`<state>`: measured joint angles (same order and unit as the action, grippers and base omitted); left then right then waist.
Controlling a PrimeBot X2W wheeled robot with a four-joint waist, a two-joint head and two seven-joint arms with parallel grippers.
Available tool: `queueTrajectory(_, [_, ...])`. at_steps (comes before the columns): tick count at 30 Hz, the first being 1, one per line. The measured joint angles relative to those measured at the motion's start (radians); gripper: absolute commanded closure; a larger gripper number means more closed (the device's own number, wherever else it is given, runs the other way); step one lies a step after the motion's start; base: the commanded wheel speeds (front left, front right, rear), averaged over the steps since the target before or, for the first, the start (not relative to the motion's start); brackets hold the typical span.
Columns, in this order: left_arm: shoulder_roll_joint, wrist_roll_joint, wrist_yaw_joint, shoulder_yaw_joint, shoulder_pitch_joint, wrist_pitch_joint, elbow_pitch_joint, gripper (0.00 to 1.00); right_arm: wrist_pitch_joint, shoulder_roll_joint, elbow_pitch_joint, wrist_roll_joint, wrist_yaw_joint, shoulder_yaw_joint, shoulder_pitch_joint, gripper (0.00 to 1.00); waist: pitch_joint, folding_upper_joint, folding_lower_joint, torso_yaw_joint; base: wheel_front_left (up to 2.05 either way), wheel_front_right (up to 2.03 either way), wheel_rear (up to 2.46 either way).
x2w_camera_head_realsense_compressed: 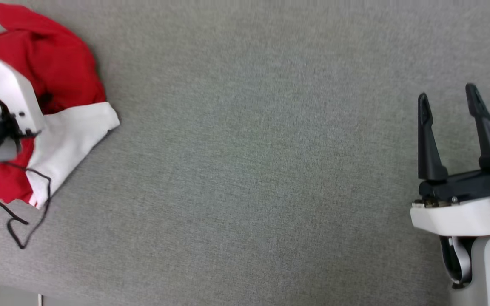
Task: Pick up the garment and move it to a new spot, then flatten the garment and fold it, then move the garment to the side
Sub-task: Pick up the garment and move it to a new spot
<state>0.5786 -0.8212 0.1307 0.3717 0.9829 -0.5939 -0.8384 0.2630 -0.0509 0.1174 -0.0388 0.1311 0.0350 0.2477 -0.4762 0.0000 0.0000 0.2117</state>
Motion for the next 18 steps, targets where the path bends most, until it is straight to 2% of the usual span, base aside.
queueTrajectory(11, [0.081,-0.019,0.0,0.227,0.061,0.058,0.285,1.0,0.0,0.0,-0.021,0.053,0.0,0.015,-0.07,0.0,0.144,0.0,-0.0001,-0.011,0.0,0.0,0.0])
queueTrajectory(18, [0.096,-0.019,0.0,0.357,0.1,0.071,0.466,1.0,0.0,-0.001,-0.026,0.087,0.0,0.019,-0.089,0.0,0.189,0.0,0.0,-0.071,0.0,0.0,0.0])
